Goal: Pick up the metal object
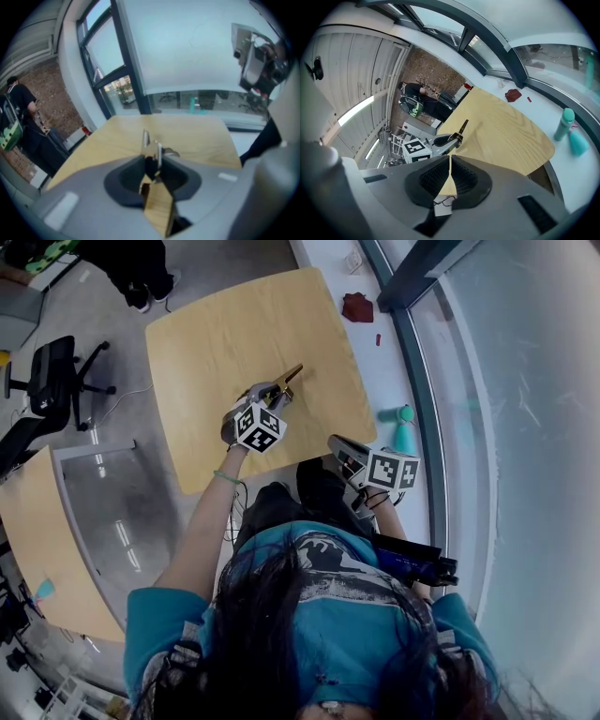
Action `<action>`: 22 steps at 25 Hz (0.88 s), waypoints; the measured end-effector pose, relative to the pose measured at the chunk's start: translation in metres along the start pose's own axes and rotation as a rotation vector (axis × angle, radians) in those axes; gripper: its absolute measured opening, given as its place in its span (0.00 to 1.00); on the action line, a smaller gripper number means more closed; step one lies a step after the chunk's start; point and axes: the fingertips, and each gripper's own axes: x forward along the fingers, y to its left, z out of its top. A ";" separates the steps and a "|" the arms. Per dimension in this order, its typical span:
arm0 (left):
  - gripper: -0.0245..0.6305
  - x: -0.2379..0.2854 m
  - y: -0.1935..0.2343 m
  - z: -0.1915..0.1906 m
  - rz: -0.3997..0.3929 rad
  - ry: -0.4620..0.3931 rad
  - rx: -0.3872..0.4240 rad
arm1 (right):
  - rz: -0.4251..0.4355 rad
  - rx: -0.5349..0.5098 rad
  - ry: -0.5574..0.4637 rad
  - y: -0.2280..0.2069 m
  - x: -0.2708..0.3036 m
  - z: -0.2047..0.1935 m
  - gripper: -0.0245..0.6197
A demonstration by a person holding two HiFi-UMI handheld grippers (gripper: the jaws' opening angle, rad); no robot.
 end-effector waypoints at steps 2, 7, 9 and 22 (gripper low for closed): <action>0.18 -0.018 -0.010 0.003 -0.011 -0.045 -0.026 | 0.004 -0.005 0.004 0.005 0.003 -0.008 0.07; 0.17 -0.072 -0.031 0.000 -0.018 -0.109 -0.013 | 0.014 -0.020 0.001 0.029 0.013 -0.034 0.07; 0.17 -0.097 -0.036 -0.004 -0.019 -0.132 -0.011 | 0.019 -0.027 -0.005 0.042 0.018 -0.046 0.07; 0.17 -0.225 -0.081 -0.054 -0.064 -0.219 0.041 | -0.012 0.034 -0.063 0.097 0.026 -0.158 0.07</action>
